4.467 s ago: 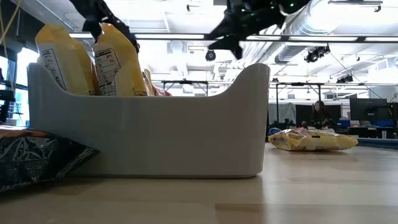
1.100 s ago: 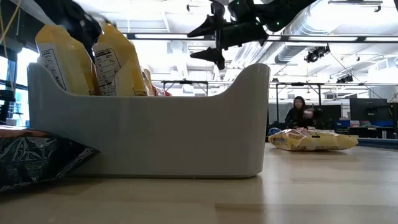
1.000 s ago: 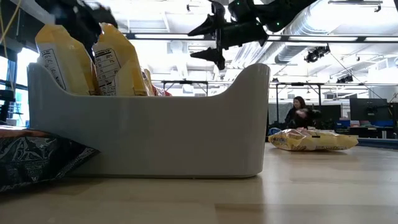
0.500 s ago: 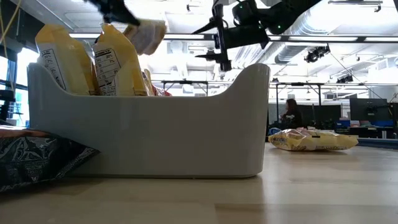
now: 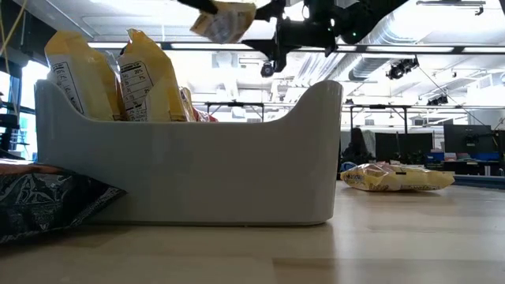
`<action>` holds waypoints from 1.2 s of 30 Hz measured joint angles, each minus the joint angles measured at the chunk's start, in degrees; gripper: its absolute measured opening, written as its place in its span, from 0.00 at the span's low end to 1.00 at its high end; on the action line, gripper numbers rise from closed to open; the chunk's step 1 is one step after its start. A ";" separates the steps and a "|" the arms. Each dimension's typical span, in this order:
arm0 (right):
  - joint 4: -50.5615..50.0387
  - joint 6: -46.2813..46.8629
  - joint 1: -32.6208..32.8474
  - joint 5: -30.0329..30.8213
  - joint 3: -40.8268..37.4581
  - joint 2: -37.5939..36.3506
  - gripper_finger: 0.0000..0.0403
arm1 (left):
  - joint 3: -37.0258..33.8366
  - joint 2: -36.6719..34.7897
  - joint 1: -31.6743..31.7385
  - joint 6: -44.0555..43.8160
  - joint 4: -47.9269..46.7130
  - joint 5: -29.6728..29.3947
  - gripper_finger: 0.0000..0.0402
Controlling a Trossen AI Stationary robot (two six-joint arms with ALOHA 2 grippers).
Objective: Sort Maruchan noodles
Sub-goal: Put the yellow noodle pack into the gray bin
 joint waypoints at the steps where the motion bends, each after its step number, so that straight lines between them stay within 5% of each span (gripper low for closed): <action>1: 0.21 0.64 0.00 0.00 0.00 -0.02 0.70 | 0.77 0.81 -0.59 0.46 0.20 -0.35 0.00; 15: 5.38 0.66 2.56 0.52 0.00 0.00 0.69 | 4.02 5.30 -2.04 -0.87 0.30 -0.10 0.00; 29: 6.74 -5.27 2.75 1.86 0.00 0.00 0.32 | 4.02 4.97 -1.94 -8.63 0.45 1.18 0.06; 36: 10.96 -6.65 0.56 1.47 0.00 0.00 0.33 | 6.42 3.05 -0.56 -21.83 -2.16 8.37 0.16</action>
